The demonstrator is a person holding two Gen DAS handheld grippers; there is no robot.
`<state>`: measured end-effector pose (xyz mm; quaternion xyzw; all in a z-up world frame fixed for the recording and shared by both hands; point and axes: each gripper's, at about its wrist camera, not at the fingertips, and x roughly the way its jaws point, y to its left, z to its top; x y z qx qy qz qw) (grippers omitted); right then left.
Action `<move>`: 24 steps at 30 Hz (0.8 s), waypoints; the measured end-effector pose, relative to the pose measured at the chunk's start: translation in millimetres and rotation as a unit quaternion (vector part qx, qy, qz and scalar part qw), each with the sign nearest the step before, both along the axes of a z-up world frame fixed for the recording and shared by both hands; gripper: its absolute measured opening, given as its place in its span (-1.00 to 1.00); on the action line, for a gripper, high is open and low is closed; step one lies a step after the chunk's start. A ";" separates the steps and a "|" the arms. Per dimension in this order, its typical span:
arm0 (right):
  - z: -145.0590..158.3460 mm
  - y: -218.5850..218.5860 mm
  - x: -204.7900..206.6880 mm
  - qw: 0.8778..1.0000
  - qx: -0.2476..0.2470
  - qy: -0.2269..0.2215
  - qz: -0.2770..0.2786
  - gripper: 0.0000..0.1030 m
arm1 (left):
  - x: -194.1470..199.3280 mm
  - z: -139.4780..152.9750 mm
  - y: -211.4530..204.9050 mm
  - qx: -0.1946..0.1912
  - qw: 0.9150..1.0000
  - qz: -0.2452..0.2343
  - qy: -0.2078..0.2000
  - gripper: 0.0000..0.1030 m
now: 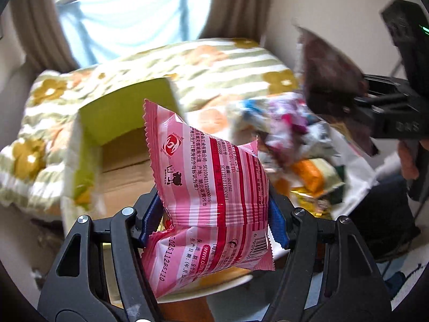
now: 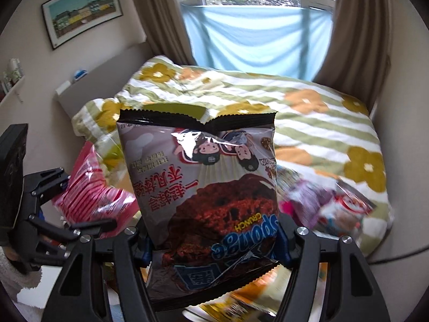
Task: Organize snacks
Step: 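Carry both packs to the box and release them inside with both tools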
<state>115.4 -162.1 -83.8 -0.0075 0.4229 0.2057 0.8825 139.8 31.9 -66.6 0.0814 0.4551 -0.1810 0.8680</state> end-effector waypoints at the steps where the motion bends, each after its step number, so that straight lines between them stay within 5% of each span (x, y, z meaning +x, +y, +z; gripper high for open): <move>1: 1.6 10.5 4.3 1.000 0.003 -0.002 0.005 0.23 | 8.9 -0.4 12.8 0.004 1.000 0.013 0.003 0.24; 9: -6.9 90.7 45.0 1.000 0.013 0.011 0.025 0.23 | 73.0 -18.6 96.4 -0.004 0.997 0.061 0.039 0.24; 19: -40.6 154.9 92.9 0.997 0.016 0.072 -0.016 0.22 | 133.9 -74.2 125.7 0.011 0.995 0.013 0.101 0.27; 22: -50.4 161.2 100.9 0.995 0.015 0.094 -0.039 0.22 | 141.3 -92.1 122.1 0.024 0.993 -0.012 0.115 0.54; 24: -54.5 163.4 104.6 0.993 0.014 0.103 -0.050 0.22 | 141.4 -98.7 120.4 0.034 0.993 -0.024 0.114 0.91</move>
